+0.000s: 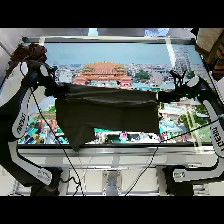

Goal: Fold the shirts.

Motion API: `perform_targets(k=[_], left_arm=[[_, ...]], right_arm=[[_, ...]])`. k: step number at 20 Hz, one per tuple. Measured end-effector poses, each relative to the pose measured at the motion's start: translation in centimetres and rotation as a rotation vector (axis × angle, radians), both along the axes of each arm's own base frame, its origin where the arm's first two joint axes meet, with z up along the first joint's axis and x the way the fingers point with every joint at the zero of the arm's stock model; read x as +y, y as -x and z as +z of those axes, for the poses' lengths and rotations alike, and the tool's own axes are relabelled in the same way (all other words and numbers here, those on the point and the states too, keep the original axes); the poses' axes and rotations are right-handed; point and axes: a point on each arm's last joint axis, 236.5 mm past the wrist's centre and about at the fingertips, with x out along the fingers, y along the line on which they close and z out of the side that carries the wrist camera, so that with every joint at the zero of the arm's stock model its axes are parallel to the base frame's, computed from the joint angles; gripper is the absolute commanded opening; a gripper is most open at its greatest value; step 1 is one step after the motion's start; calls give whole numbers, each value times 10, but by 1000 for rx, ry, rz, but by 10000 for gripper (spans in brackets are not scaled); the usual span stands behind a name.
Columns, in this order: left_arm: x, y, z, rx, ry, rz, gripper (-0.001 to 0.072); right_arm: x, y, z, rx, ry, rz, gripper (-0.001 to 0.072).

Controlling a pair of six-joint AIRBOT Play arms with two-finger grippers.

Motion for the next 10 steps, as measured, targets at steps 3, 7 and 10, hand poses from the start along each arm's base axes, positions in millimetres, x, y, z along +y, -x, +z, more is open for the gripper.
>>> perform_targets(k=[3,7,10], left_arm=[[2,-5,10,-16,-3,28,354],[16,-22,73,-162,-67,12,353],[48,-10,122,-240,-160,33,352]], right_arm=[[6,-5,3,-30,-32,-15,367],[-1,-9,35,-123,-9,-15,367],[-29,10,60,-139,52,-32,383]])
